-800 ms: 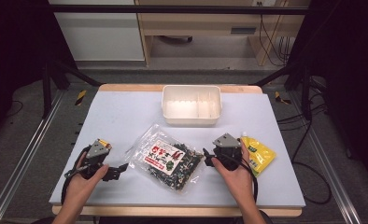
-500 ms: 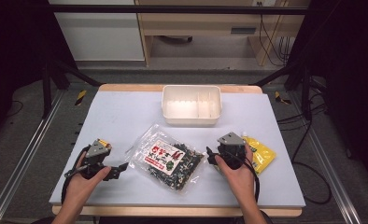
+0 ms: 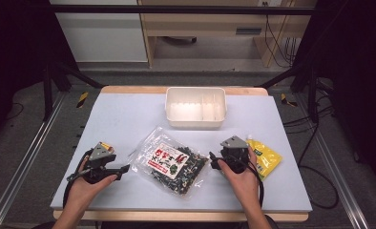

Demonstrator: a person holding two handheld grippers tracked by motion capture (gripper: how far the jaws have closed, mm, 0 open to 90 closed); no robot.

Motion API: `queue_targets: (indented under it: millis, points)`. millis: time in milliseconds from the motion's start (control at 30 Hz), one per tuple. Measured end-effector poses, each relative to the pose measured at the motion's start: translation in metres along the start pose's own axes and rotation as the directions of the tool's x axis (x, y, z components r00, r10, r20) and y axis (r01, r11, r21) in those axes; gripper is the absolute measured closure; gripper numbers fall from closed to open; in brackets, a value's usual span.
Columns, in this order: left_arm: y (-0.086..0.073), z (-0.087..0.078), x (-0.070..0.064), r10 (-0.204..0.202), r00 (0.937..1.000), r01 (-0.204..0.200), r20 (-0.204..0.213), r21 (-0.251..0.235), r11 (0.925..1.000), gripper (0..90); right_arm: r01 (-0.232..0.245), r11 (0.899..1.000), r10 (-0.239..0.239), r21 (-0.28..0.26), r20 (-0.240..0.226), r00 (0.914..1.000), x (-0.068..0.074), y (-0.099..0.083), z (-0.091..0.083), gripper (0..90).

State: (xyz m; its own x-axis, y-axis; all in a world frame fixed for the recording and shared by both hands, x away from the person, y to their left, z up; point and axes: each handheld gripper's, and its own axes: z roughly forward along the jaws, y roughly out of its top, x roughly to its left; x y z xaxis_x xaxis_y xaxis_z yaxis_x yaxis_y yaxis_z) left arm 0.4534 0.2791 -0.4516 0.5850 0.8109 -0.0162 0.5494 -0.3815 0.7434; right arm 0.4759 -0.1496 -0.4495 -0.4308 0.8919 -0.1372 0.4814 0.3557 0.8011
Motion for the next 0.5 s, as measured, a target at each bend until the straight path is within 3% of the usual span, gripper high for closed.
queue_targets:
  millis: [100, 233, 500]
  points:
    - [-0.001, 0.004, 0.002, -0.028, 0.9994, 0.028, 0.021, 0.013, 0.9995, 33.5, 0.001, 1.0, -0.001, 0.0, -0.003, 1.0, 0.001, 0.0, 0.001, 14.4]
    - [0.001, 0.009, 0.005, -0.054, 0.9985, 0.054, -0.008, 0.014, 0.9985, 38.0, 0.006, 1.0, -0.006, 0.005, -0.001, 1.0, 0.002, 0.0, 0.001, 14.3]
    - [0.005, 0.023, 0.012, -0.107, 0.9943, 0.107, 0.002, 0.024, 0.994, 49.8, 0.016, 1.0, -0.016, 0.013, -0.01, 0.9998, 0.004, 0.0, 0.002, 14.1]
